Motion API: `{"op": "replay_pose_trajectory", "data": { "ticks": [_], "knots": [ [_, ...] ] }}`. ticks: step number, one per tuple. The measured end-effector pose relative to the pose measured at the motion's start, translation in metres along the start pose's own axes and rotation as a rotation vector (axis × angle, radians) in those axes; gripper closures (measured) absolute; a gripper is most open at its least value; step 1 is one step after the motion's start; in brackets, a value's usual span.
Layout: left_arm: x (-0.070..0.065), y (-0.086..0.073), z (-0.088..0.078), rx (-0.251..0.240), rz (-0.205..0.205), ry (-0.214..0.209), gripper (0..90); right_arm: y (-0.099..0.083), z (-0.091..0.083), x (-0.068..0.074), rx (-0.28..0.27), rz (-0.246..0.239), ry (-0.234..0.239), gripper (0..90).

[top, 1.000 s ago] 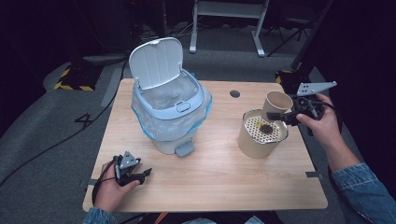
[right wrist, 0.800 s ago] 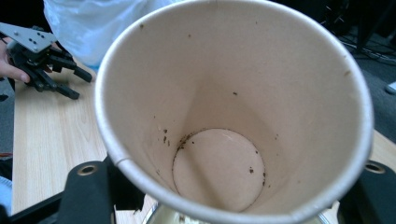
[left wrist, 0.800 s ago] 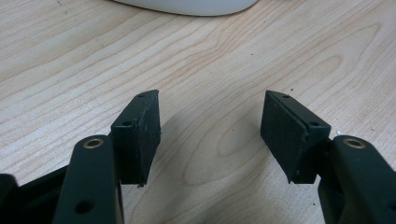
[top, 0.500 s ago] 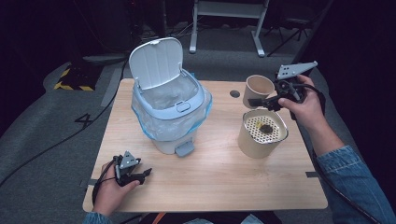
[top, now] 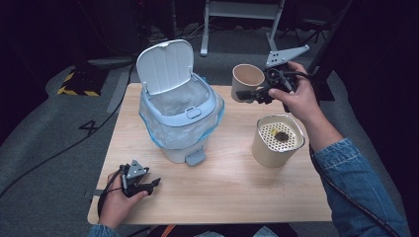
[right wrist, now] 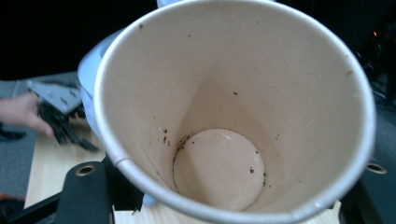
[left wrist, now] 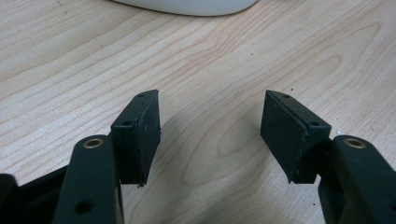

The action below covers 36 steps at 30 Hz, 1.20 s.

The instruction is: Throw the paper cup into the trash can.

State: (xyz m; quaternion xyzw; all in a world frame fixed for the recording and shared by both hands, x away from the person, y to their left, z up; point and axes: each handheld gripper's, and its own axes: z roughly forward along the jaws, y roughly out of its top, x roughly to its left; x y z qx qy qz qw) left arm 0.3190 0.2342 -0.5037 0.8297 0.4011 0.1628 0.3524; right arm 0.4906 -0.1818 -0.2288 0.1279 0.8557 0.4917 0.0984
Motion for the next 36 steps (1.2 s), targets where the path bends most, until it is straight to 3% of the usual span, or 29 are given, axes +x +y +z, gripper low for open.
{"op": "replay_pose_trajectory", "data": {
  "ticks": [5,11,25,34,36],
  "knots": [
    [0.000,0.000,0.000,0.001,-0.001,-0.001,38.2,0.018,0.021,0.008,-0.040,-0.007,0.020,31.6],
    [0.000,0.000,0.000,0.000,-0.005,-0.004,38.2,0.038,0.052,0.018,-0.039,-0.022,0.037,31.3],
    [0.000,0.000,0.000,-0.001,-0.006,-0.010,38.2,0.054,0.116,0.025,0.051,0.002,0.046,31.0],
    [0.001,-0.001,-0.001,-0.004,-0.008,-0.015,38.3,0.051,0.137,0.028,0.117,-0.011,0.037,30.4],
    [0.001,-0.001,-0.001,-0.006,-0.009,-0.016,38.3,0.050,0.139,0.027,0.131,-0.015,0.037,25.8]
  ]
}}
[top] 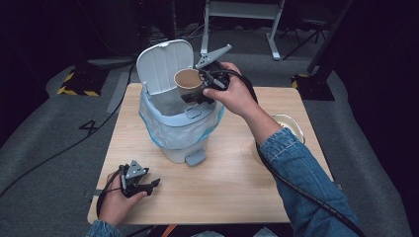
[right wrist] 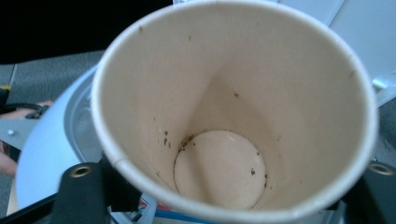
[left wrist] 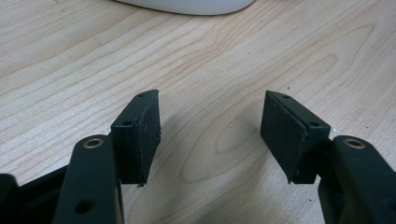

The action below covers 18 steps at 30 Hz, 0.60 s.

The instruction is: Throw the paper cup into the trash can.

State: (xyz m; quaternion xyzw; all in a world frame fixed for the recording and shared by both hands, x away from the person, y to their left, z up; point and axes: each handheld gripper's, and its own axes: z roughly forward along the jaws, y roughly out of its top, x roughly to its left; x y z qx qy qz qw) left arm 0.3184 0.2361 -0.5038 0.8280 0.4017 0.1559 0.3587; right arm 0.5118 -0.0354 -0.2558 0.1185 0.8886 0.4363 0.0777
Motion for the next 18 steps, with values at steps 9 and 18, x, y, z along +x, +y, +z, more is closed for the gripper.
{"op": "replay_pose_trajectory", "data": {
  "ticks": [9,18],
  "knots": [
    [0.000,0.000,0.000,0.000,-0.009,-0.004,38.3,0.000,0.004,0.002,-0.025,-0.049,-0.042,15.2],
    [0.000,0.000,0.000,-0.001,-0.006,-0.003,38.4,-0.007,-0.022,0.005,-0.070,-0.056,-0.033,16.1]
  ]
}}
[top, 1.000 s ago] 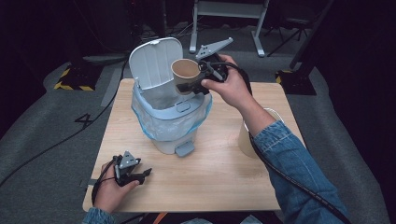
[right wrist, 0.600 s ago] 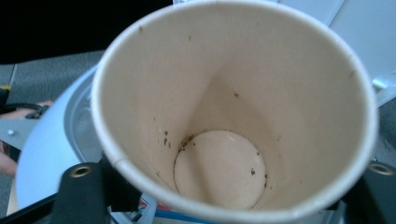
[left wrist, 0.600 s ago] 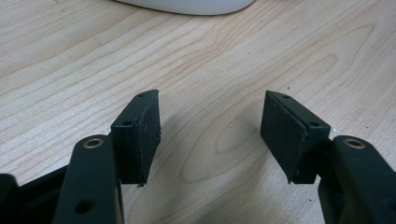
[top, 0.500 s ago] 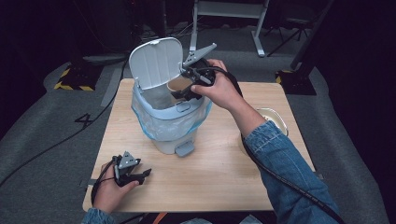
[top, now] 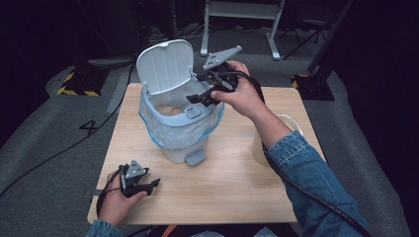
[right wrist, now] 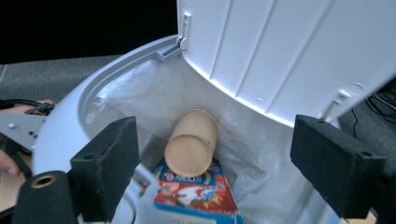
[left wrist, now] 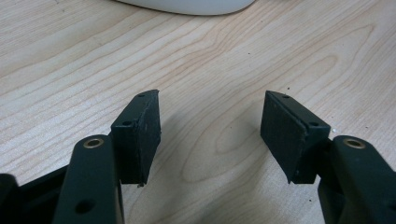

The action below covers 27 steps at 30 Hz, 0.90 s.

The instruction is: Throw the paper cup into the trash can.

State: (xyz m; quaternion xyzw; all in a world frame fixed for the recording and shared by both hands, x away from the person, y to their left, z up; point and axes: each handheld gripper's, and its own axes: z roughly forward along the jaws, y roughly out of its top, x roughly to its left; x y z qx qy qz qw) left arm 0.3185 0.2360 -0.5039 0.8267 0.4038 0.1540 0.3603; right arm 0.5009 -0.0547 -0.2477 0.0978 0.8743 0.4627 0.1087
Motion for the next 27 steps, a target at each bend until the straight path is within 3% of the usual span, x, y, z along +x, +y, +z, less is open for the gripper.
{"op": "replay_pose_trajectory", "data": {
  "ticks": [10,16,27],
  "knots": [
    [-0.001,0.000,0.000,0.007,0.009,0.007,38.3,-0.019,-0.051,0.005,-0.024,0.015,-0.043,17.3],
    [-0.001,0.000,0.000,0.008,0.009,0.007,38.3,-0.038,-0.084,0.008,-0.047,0.055,-0.087,18.3],
    [-0.001,0.001,0.000,0.007,0.013,0.009,38.3,-0.074,-0.135,0.012,-0.020,0.131,-0.154,19.6]
  ]
}}
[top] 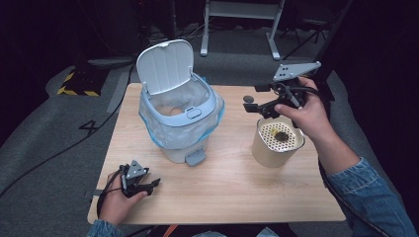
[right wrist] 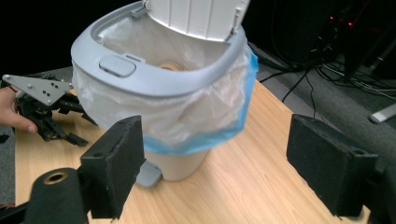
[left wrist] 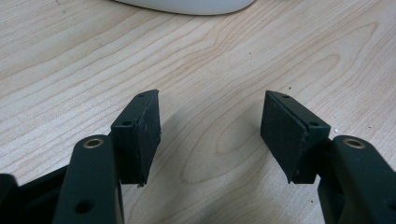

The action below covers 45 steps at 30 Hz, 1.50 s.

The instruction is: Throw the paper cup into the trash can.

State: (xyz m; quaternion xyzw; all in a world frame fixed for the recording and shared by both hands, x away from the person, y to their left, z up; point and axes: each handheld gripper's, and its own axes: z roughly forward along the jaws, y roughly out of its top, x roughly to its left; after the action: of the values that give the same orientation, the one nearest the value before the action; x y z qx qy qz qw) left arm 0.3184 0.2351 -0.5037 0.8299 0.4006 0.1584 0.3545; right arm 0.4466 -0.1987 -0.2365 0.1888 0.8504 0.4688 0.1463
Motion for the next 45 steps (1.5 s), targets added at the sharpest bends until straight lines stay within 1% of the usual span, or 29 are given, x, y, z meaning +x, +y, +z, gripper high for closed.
{"op": "replay_pose_trajectory", "data": {
  "ticks": [7,9,14,17,19,23,25,26,28,29,34,37,39,42,45],
  "knots": [
    [0.000,0.000,0.000,0.000,-0.002,0.000,38.3,-0.026,-0.031,-0.002,0.014,0.043,-0.032,19.9],
    [0.000,0.000,0.000,-0.001,-0.001,0.000,38.3,-0.034,-0.039,-0.003,0.013,0.048,-0.045,20.0],
    [0.000,0.000,0.000,0.003,0.004,0.003,38.2,-0.057,-0.058,-0.005,0.007,0.087,-0.067,19.9],
    [0.000,0.002,0.001,0.001,0.005,0.012,38.0,-0.072,-0.068,-0.006,0.012,0.101,-0.085,19.9],
    [0.000,0.002,0.002,0.001,-0.005,0.014,37.7,-0.084,-0.074,-0.006,0.026,0.108,-0.095,19.9],
    [-0.001,0.002,0.002,0.000,-0.016,0.021,37.8,-0.110,-0.083,-0.002,0.041,0.126,-0.122,19.9],
    [-0.002,0.002,0.002,-0.001,-0.025,0.028,38.3,-0.124,-0.087,0.001,0.053,0.135,-0.146,20.4],
    [-0.002,0.002,0.002,-0.001,-0.019,0.031,38.4,-0.134,-0.088,0.002,0.066,0.137,-0.157,20.6],
    [-0.003,0.002,0.002,-0.003,-0.030,0.030,38.4,-0.147,-0.087,0.005,0.081,0.151,-0.162,20.8],
    [-0.003,0.002,0.002,-0.002,-0.029,0.031,38.4,-0.154,-0.086,0.007,0.087,0.157,-0.167,20.8],
    [-0.003,0.002,0.002,-0.003,-0.037,0.035,38.4,-0.182,-0.082,0.018,0.126,0.151,-0.179,20.9],
    [-0.003,0.003,0.001,0.003,-0.033,0.041,39.5,-0.197,-0.079,0.023,0.131,0.170,-0.170,20.9],
    [-0.003,0.003,0.000,0.006,-0.039,0.036,39.6,-0.208,-0.076,0.027,0.133,0.185,-0.166,20.9],
    [-0.002,0.006,-0.004,-0.017,-0.047,0.031,39.4,-0.224,-0.071,0.031,0.135,0.203,-0.164,20.9],
    [-0.001,0.009,-0.009,-0.043,-0.060,0.024,39.8,-0.242,-0.066,0.033,0.138,0.226,-0.162,20.8]
  ]
}}
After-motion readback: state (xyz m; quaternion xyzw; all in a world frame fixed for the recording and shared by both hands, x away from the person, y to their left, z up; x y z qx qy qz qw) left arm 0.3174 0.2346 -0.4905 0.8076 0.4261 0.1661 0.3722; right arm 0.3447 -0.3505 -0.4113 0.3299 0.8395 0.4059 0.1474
